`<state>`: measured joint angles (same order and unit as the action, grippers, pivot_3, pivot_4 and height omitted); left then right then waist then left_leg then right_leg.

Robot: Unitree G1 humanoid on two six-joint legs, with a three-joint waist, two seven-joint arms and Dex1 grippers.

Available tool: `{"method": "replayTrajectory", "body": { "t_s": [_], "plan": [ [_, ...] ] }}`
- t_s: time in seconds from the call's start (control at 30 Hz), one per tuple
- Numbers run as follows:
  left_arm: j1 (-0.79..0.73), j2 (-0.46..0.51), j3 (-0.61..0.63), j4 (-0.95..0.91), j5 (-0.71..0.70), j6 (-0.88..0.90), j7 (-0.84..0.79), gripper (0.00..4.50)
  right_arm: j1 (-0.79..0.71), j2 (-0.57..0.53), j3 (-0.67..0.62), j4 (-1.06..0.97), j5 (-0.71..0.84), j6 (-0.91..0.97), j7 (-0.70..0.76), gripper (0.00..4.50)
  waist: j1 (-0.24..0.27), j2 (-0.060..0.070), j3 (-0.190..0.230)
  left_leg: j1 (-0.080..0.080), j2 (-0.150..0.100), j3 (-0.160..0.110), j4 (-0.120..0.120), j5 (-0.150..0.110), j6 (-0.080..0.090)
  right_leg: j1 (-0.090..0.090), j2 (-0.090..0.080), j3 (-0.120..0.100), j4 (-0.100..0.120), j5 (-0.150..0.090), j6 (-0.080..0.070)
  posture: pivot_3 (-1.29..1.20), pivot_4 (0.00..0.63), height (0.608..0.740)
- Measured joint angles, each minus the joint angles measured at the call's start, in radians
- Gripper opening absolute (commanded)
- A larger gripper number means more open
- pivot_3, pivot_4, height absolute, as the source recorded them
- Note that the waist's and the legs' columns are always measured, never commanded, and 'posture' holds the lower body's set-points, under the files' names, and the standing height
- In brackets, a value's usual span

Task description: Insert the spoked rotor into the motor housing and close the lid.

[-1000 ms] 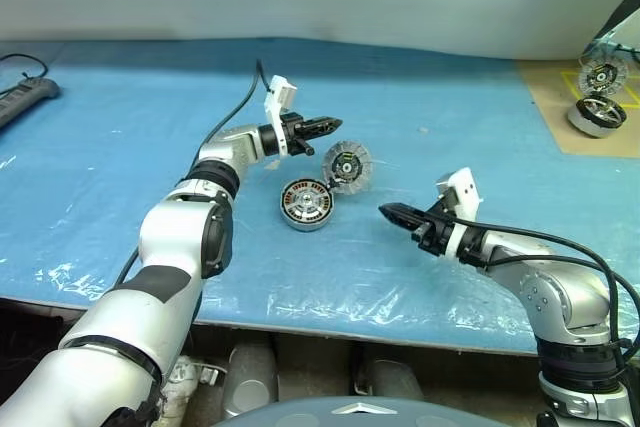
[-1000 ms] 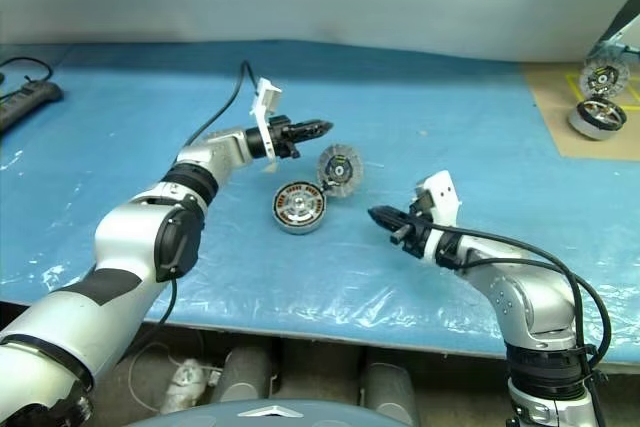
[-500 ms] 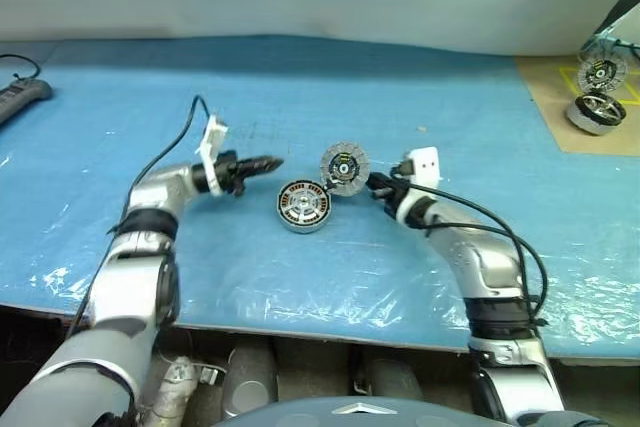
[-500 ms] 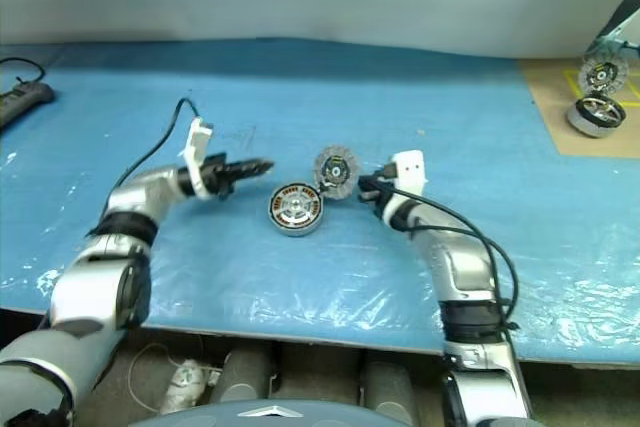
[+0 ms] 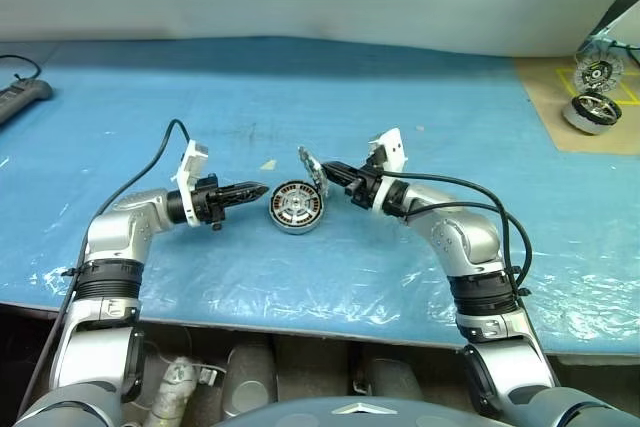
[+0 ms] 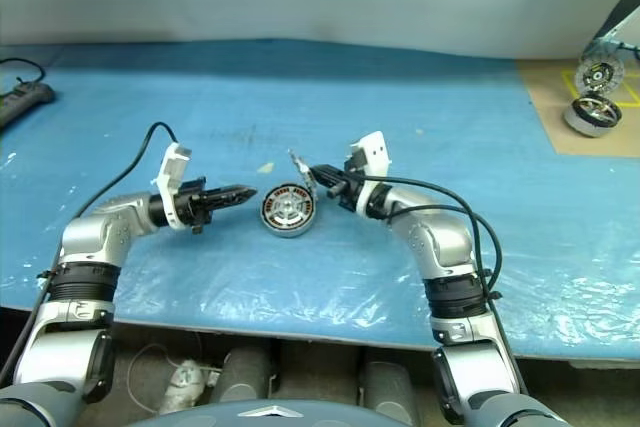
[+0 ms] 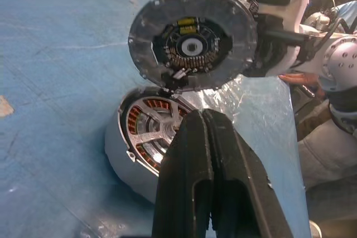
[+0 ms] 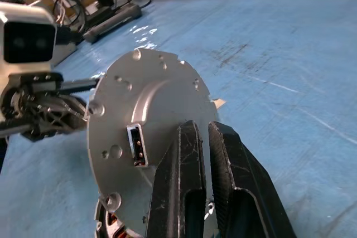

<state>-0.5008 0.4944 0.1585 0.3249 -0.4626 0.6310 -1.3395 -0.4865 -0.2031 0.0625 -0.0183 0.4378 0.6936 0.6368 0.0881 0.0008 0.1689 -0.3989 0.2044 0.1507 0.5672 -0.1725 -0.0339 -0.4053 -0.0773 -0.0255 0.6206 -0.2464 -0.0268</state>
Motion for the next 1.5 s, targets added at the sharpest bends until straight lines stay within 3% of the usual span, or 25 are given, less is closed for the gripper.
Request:
{"method": "replayTrajectory", "body": {
  "t_s": [0.2, 0.47, 0.67, 0.83, 1.03, 1.23, 1.5],
  "plan": [
    [-0.001, 0.035, 0.010, 0.004, -0.025, -0.003, 0.033, 0.05, -0.015, -0.001, 0.022, 0.025, -0.008, -0.014, 0.023, 0.22, -0.008, 0.000, 0.000, 0.000, 0.000, 0.000, 0.000, 0.000, 0.000, 0.000, 0.000, 0.000, 0.000, 0.000, 0.000, 0.00, 0.150, 0.740],
    [-0.044, 0.063, 0.044, 0.061, -0.050, -0.014, 0.077, 0.05, -0.016, -0.025, 0.147, 0.062, -0.084, -0.079, 0.098, 0.22, -0.016, 0.000, 0.000, 0.000, 0.000, 0.000, 0.001, 0.000, 0.000, 0.000, 0.000, 0.000, 0.001, 0.000, 0.000, 0.00, 0.150, 0.740],
    [0.005, 0.057, 0.034, 0.005, -0.070, 0.000, 0.092, 0.05, -0.015, -0.082, 0.212, 0.075, -0.158, -0.162, 0.149, 0.22, -0.017, 0.000, 0.000, 0.001, 0.000, 0.000, 0.002, 0.000, 0.000, 0.001, 0.000, 0.000, 0.001, 0.000, 0.000, 0.00, 0.150, 0.740],
    [0.042, 0.026, 0.009, -0.072, -0.094, 0.014, 0.118, 0.00, -0.017, -0.078, 0.236, 0.128, -0.228, -0.287, 0.141, 1.54, -0.018, 0.000, 0.000, 0.006, 0.001, 0.000, 0.003, 0.000, 0.000, 0.006, 0.000, 0.002, 0.002, 0.000, -0.001, 0.00, 0.150, 0.740],
    [0.051, 0.016, 0.007, -0.099, -0.119, 0.027, 0.151, 0.00, -0.022, -0.043, 0.148, 0.095, -0.107, -0.150, 0.166, 3.66, -0.018, 0.000, 0.000, 0.007, 0.001, 0.001, 0.004, 0.000, 0.000, 0.006, 0.000, 0.003, 0.002, 0.000, -0.001, 0.00, 0.150, 0.740],
    [0.051, 0.016, 0.007, -0.098, -0.130, 0.028, 0.167, 0.00, -0.124, -0.042, 0.087, 0.000, -0.015, -0.053, 0.176, 3.66, -0.018, 0.000, 0.000, 0.006, 0.001, 0.001, 0.003, 0.000, 0.000, 0.005, 0.001, 0.003, 0.002, 0.000, -0.001, 0.00, 0.150, 0.740],
    [0.047, 0.014, 0.009, -0.099, -0.150, 0.027, 0.193, 0.00, -0.130, -0.075, 0.166, 0.031, -0.085, -0.089, 0.192, 3.66, -0.016, 0.000, 0.000, 0.003, 0.000, 0.001, 0.003, 0.000, 0.000, 0.003, 0.001, 0.002, 0.001, 0.000, -0.001, 0.00, 0.150, 0.740]
  ]
}}
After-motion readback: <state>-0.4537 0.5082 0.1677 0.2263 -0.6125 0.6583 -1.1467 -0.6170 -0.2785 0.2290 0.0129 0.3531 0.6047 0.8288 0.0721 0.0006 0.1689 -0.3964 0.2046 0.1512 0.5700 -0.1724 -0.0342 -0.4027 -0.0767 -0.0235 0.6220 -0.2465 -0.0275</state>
